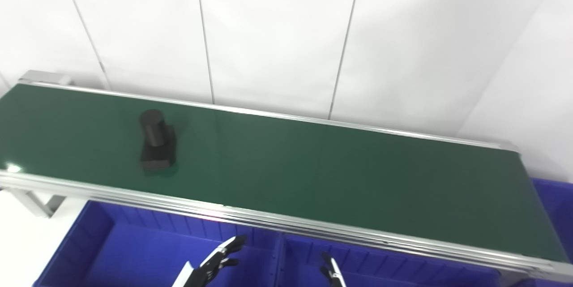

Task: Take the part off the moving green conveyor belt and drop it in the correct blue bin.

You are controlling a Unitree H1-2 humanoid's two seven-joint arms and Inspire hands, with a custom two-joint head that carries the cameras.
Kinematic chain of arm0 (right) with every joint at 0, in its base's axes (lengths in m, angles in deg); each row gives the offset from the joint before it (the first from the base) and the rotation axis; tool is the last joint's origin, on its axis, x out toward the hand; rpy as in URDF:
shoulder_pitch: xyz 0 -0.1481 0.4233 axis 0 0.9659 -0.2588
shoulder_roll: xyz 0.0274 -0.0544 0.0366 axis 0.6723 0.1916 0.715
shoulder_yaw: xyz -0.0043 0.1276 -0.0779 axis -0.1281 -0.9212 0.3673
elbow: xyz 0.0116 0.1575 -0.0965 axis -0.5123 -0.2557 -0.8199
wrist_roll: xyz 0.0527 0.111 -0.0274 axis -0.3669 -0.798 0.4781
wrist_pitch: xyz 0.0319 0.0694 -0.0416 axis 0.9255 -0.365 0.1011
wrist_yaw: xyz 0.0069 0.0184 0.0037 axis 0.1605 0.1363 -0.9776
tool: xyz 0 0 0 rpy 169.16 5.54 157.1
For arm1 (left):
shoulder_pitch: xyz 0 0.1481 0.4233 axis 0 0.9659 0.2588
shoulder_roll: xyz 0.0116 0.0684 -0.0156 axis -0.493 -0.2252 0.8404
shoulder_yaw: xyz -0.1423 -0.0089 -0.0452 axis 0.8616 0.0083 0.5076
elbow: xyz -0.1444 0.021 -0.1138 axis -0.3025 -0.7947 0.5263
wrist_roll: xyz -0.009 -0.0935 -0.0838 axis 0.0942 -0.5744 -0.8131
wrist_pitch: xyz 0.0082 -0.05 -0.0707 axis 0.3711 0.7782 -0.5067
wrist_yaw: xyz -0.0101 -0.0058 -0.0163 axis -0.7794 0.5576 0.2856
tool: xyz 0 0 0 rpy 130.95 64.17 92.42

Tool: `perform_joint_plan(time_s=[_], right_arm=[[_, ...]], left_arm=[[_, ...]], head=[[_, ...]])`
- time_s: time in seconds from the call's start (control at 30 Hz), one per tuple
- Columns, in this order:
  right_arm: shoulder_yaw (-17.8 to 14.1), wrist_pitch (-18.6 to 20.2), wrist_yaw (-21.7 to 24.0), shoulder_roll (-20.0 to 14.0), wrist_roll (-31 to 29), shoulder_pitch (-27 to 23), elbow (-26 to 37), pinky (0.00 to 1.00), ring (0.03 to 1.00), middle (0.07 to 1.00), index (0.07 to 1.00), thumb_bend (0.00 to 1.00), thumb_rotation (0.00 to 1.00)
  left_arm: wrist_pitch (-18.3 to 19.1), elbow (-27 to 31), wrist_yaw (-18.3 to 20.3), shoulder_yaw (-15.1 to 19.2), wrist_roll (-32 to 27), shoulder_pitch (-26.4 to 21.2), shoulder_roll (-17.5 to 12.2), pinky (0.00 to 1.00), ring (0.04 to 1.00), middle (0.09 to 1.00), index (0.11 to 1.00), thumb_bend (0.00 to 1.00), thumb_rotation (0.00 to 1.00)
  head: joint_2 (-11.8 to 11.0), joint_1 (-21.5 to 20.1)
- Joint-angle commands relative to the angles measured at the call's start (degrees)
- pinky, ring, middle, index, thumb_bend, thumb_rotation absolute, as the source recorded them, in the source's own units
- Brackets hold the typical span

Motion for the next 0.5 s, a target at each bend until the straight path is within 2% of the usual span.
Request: perform_joint_plan(time_s=[0.0, 0.3, 0.47], right_arm=[[0.20, -3.40, -0.26, -0.10, -1.08, -0.34, 0.77, 1.00, 0.957, 0.998, 0.981, 0.95, 0.91], [0.81, -3.39, 0.05, -0.98, -0.56, -0.06, 2.33, 1.00, 0.998, 1.000, 0.989, 0.93, 0.96], [1.59, -3.40, -0.29, -0.88, -1.66, -0.56, 2.64, 1.00, 0.979, 1.000, 0.977, 0.91, 0.94]], left_arm=[[-2.34, 0.26, -1.00, -0.48, 0.31, -0.51, 0.86, 0.79, 0.891, 0.902, 0.882, 0.96, 0.91], [-2.31, 0.06, -1.18, -0.26, 1.17, -0.56, 1.53, 0.80, 0.880, 0.888, 0.872, 0.95, 0.87], [-2.19, 0.09, -0.58, -0.12, 0.59, -0.65, 1.44, 0.81, 0.884, 0.892, 0.876, 0.94, 0.85]], head=[[0.05, 1.00], [0.09, 1.84], [-0.07, 1.77]])
